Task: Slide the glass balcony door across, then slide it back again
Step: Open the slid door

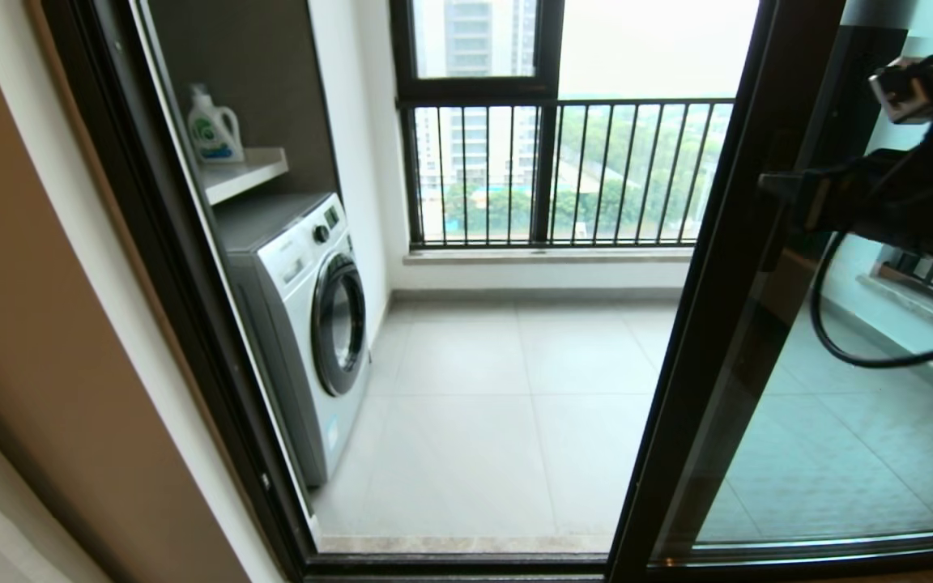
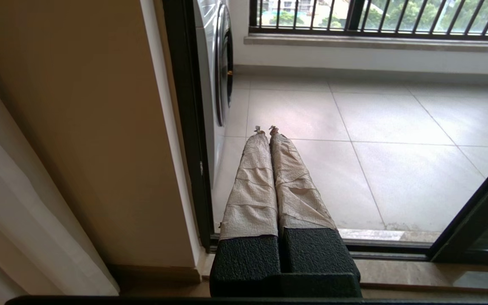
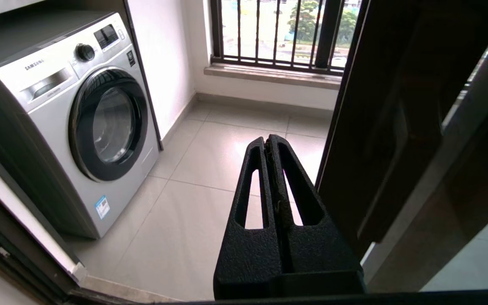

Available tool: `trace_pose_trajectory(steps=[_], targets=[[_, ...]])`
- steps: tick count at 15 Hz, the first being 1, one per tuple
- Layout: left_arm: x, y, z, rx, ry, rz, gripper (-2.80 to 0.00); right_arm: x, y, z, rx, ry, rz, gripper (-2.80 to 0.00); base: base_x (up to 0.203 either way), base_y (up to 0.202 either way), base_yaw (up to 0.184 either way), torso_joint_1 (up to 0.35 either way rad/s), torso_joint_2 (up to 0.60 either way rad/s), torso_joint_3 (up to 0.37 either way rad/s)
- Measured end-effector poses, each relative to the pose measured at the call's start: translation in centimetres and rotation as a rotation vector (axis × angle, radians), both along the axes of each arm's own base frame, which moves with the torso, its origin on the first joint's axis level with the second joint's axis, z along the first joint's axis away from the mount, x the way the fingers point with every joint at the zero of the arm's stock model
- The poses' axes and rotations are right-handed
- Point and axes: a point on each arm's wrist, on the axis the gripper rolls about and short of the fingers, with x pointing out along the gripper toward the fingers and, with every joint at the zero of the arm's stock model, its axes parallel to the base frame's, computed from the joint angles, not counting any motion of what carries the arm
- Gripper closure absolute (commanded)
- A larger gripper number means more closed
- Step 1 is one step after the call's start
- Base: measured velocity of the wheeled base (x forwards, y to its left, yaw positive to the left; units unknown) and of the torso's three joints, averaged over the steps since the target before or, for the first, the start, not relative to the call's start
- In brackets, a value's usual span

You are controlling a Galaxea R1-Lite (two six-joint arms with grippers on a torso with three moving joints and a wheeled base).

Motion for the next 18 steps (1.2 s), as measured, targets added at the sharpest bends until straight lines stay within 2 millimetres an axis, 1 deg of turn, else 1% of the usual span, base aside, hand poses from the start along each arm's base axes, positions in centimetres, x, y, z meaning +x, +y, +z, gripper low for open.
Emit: trace_pose_trajectory(steps=[2, 3, 6, 8, 10, 13, 18], targets=[[0.0, 0.0, 0.0, 0.0, 0.0, 0.0, 0.0, 4.2, 0.1, -0.7, 0.001, 0.005, -0.007, 0.0, 0.0, 0.0, 0.0, 0.0, 0.0, 0.0], [0.0, 0.0, 0.0, 0.0, 0.0, 0.0, 0.0, 5.7, 0.1, -1.3, 0.001, 0.013, -0.015, 0.0, 0.0, 0.0, 0.0, 0.0, 0.0, 0.0], [0.0, 0.0, 0.0, 0.0, 0.0, 0.0, 0.0, 8.8, 0.4, -2.3, 0.003, 0.017, -0.04, 0.0, 0.0, 0.0, 0.0, 0.0, 0.0, 0.0], [0.0, 0.0, 0.0, 0.0, 0.0, 0.0, 0.0, 10.2, 0.8, -2.6, 0.003, 0.02, -0.052, 0.0, 0.0, 0.0, 0.0, 0.0, 0.0, 0.0], [0.0, 0.0, 0.0, 0.0, 0.0, 0.0, 0.0, 11.0, 0.9, -2.9, 0.003, 0.031, -0.052, 0.0, 0.0, 0.0, 0.0, 0.0, 0.0, 0.0], [0.0, 0.0, 0.0, 0.0, 0.0, 0.0, 0.0, 11.5, 0.6, -3.2, 0.002, 0.037, -0.06, 0.0, 0.0, 0.0, 0.0, 0.0, 0.0, 0.0], [0.0, 0.0, 0.0, 0.0, 0.0, 0.001, 0.0, 11.9, -1.4, -3.3, 0.002, 0.038, -0.101, 0.0, 0.0, 0.0, 0.0, 0.0, 0.0, 0.0]])
